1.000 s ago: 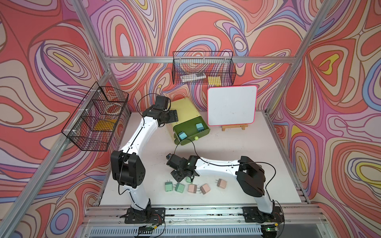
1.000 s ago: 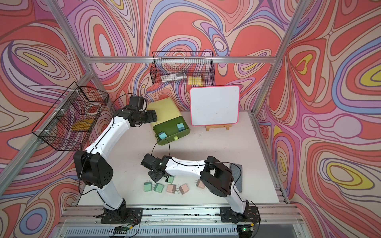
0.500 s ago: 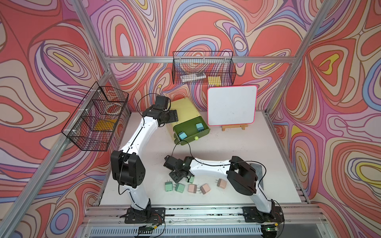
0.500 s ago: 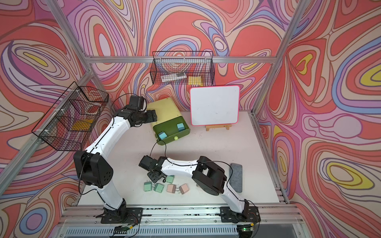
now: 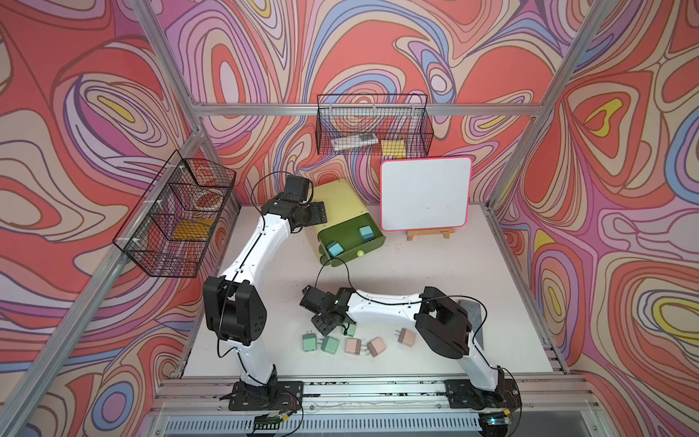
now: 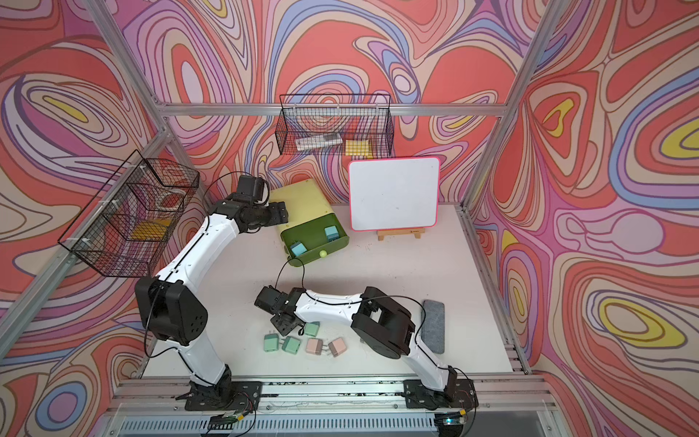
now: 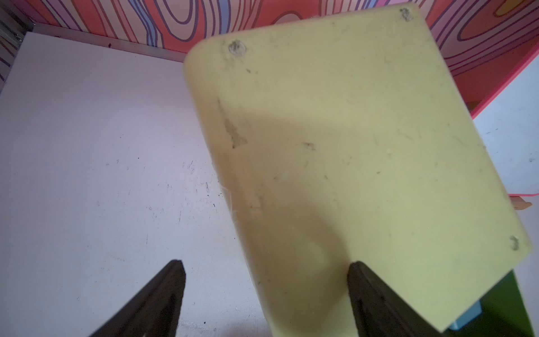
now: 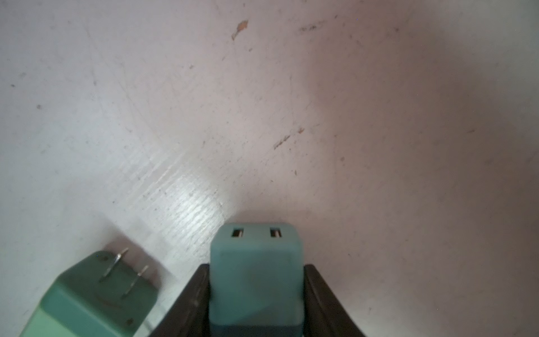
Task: Place the plugs into the drawer by color
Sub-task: Pick up the plug from the center of the board.
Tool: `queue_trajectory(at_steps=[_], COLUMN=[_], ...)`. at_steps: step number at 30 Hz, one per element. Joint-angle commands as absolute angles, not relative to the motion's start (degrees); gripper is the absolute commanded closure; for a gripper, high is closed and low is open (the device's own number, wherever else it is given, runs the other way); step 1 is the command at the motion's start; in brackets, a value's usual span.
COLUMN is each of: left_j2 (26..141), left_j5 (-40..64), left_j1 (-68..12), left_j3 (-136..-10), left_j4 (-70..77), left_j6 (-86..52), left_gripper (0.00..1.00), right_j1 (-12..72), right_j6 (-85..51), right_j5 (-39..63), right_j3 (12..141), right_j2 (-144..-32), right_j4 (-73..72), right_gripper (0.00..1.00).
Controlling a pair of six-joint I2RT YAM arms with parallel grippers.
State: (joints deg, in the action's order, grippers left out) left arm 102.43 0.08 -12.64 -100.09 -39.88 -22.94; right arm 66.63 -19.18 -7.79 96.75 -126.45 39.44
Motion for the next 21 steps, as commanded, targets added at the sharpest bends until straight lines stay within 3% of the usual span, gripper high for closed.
queue_trajectory(at_steps=[1, 13, 21], left_j2=[102.36, 100.90, 100.72], left_j5=[0.34, 0.87, 0.06], left_j1=[-12.21, -12.22, -12.22], left_j3=[-99.06, -98.89, -99.14], left_j4=[-41.84, -41.48, -41.48], left_j6=[-22.73, -23.38, -23.22], left_gripper=[0.14, 0.14, 0.14], right_j1=[66.80, 66.79, 62.44], right_j6=[-19.64, -20.47, -15.08], right_j5=[-9.52, -14.20, -16.08], right_j3=[98.34, 105.29, 116.48], right_j2=[-125.53, -114.70, -114.40], right_j4=[40.73, 48.34, 53.89], right_gripper=[0.54, 0.55, 0.55])
